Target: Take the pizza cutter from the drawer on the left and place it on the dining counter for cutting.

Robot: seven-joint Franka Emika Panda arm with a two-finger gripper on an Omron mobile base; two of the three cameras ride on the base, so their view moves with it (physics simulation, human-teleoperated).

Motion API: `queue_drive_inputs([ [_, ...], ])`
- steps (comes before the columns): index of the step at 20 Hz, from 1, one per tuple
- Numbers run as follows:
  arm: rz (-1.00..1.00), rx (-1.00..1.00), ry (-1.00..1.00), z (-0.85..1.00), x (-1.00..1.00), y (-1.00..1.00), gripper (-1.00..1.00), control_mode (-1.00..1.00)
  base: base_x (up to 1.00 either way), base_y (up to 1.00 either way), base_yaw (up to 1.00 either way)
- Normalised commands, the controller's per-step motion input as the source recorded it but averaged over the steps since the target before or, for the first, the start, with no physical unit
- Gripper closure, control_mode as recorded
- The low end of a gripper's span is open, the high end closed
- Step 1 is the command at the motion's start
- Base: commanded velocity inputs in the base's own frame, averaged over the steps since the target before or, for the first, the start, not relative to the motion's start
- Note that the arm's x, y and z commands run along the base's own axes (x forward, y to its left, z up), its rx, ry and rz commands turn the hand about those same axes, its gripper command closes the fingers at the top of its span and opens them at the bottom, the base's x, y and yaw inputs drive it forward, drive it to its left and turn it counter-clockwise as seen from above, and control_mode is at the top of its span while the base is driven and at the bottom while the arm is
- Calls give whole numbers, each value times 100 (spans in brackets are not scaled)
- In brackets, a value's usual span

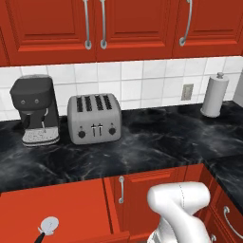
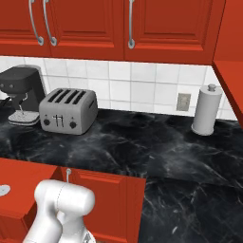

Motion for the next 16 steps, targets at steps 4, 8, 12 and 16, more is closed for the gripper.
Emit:
queue_drive_inputs([
  [4,-10,8,16,100,35,0,-100,-100,0,0,0],
  [8,-10,9,19,100,50,0,-100,-100,0,0,0],
  [12,-11,6,23,78,72,0,-100,-100,0,0,0],
  [16,-11,10,29,20,99,-19,-100,-100,0,0,0],
])
